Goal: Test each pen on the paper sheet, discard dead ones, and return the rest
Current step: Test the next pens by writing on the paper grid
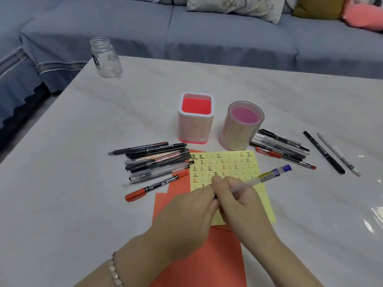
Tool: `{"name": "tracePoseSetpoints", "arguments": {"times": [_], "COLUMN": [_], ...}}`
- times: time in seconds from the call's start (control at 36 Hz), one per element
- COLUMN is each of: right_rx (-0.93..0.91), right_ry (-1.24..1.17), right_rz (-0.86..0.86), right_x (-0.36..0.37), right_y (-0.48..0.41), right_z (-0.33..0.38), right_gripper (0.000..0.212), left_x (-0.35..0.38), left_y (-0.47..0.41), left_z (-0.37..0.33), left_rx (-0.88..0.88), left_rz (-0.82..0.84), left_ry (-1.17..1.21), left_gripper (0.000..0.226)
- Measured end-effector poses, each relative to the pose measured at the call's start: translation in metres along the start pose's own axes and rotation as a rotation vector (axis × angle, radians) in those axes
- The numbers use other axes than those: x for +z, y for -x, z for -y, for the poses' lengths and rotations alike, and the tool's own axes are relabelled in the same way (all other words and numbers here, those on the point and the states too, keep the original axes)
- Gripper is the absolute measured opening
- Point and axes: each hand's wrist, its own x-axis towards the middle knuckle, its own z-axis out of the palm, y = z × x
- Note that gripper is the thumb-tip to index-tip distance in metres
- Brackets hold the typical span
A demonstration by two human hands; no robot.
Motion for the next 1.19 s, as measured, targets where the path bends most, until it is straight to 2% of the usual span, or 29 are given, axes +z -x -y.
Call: {"name": "tracePoseSetpoints", "arguments": {"times": [0.14, 0.22, 0.28, 0.36, 0.44, 0.53, 0.69, 0.78, 0.89, 1.03, 1.19], "right_rx": [-0.002, -0.040, -0.071, -0.094, -0.084, -0.046, -0.043, -0.037, -0.038, -0.036, -0.066], "right_ry": [-0.100, -0.077, -0.045, -0.087, -0.204, -0.202, -0.172, -0.168, -0.143, -0.134, -0.062], "right_rz": [0.078, 0.149, 0.177, 0.054, -0.149, -0.204, -0.223, -0.239, -0.310, -0.437, -0.503], "right_x": [0.002, -0.003, -0.007, -0.010, -0.021, -0.030, -0.032, -0.030, -0.025, -0.018, -0.003], "right_y": [0.002, 0.003, 0.003, 0.003, 0.001, -0.001, -0.001, -0.002, -0.008, -0.019, -0.033], "right_z": [-0.005, -0.008, -0.009, -0.009, -0.013, -0.023, -0.038, -0.039, -0.040, -0.044, -0.054], "right_gripper": [0.033, 0.034, 0.033, 0.031, 0.028, 0.020, 0.013, 0.011, 0.010, 0.029, 0.046], "left_x": [-0.002, -0.001, -0.001, -0.004, -0.001, 0.009, 0.017, 0.021, 0.030, 0.040, 0.044], "left_y": [0.006, 0.008, 0.010, 0.012, 0.018, 0.024, 0.030, 0.024, 0.015, 0.011, 0.011], "left_z": [0.005, 0.009, 0.009, 0.008, 0.023, 0.053, 0.075, 0.063, 0.052, 0.058, 0.062], "left_rx": [0.038, 0.013, -0.005, -0.069, -0.257, -0.209, -0.177, -0.125, -0.089, -0.186, -0.222], "left_rz": [0.019, 0.043, 0.060, 0.052, -0.024, -0.110, -0.184, -0.204, -0.086, 0.077, 0.043], "left_ry": [0.009, 0.044, 0.055, -0.025, -0.161, -0.375, -0.576, -0.521, -0.412, -0.422, -0.375], "left_gripper": [0.036, 0.037, 0.028, 0.021, 0.010, 0.010, 0.025, 0.032, 0.048, 0.059, 0.067]}}
